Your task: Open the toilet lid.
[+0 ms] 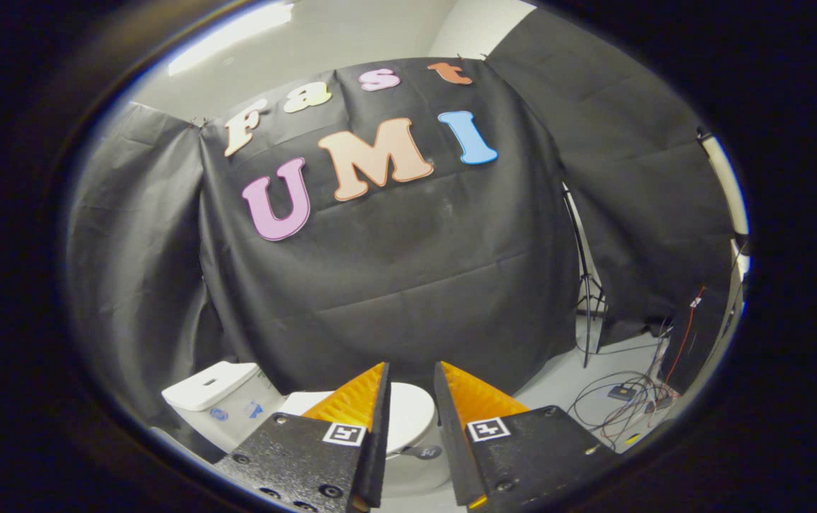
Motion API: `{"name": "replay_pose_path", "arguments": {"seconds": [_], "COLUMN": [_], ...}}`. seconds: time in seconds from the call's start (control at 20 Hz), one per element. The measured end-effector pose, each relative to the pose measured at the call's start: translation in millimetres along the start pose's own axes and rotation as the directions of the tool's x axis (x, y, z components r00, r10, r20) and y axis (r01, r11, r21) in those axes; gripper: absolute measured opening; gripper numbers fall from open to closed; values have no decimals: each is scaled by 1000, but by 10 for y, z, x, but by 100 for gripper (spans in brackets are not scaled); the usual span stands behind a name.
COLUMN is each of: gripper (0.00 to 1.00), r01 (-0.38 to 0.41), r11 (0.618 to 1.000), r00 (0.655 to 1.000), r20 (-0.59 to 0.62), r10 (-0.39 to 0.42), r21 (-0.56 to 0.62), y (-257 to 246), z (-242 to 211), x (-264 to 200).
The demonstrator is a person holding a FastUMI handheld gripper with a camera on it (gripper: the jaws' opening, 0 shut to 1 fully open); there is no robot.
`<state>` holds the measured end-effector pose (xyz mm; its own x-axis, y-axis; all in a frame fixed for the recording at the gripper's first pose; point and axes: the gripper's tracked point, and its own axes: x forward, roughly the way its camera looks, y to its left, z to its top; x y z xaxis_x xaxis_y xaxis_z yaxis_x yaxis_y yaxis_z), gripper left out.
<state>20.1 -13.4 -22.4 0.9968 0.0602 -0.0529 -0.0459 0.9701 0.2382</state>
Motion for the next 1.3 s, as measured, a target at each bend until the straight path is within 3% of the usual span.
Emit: {"name": "replay_pose_path", "arguments": {"seconds": [0.25,0.55,0.7,0.95,1.3], "gripper": [38,38,38,42,45], "r01": [-35,12,100,199,247], "r11": [980,910,857,770,601], "r00": [999,994,991,978,969], "r20": [34,91,30,-80,-178], "r10": [29,-55,-133,-191,-173], "r21": [194,414,506,605,760], "y": [24,36,-53,-141,-213], "z": [-161,-626,-1082,-1741,-2411], "x": [365,740,857,995,1153]}}
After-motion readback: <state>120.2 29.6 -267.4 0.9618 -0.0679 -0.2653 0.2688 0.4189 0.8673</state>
